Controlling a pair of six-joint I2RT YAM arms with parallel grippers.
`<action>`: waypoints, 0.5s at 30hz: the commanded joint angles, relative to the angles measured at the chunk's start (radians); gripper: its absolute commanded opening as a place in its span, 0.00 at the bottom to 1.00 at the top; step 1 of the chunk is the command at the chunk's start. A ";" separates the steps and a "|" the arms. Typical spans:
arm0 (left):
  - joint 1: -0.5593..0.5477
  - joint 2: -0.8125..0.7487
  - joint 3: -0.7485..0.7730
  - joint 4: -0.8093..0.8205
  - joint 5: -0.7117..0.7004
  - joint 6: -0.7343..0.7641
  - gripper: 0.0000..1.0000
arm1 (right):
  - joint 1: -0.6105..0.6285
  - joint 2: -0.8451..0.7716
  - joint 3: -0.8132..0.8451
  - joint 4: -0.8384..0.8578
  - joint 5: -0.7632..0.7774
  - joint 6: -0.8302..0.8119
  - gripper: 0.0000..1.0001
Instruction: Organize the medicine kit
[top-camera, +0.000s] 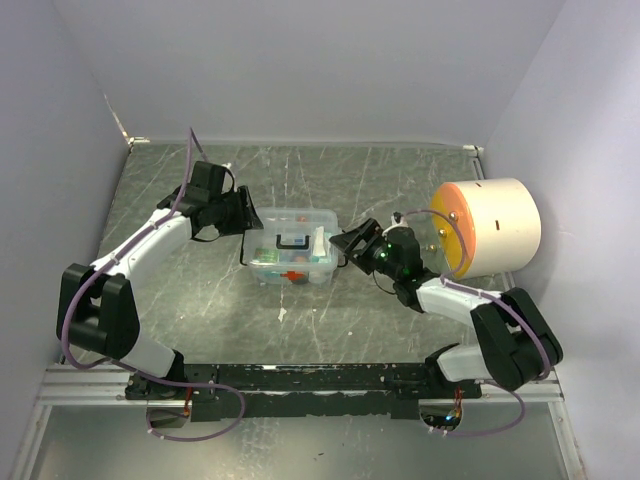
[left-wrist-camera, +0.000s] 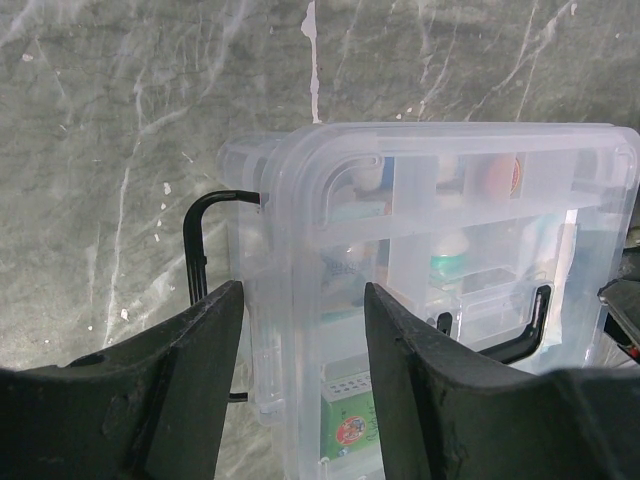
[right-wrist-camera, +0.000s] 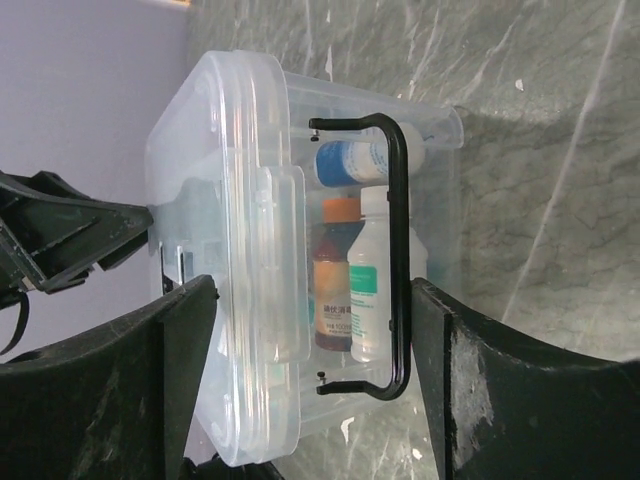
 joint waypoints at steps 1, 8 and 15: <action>0.002 0.032 -0.030 -0.028 0.002 0.018 0.60 | 0.004 -0.041 0.038 -0.187 0.072 -0.079 0.61; 0.002 0.045 -0.036 -0.016 0.013 0.024 0.59 | 0.003 -0.059 0.086 -0.238 0.039 -0.167 0.44; 0.002 0.057 -0.042 -0.007 0.020 0.029 0.60 | 0.004 -0.082 0.113 -0.256 0.021 -0.211 0.52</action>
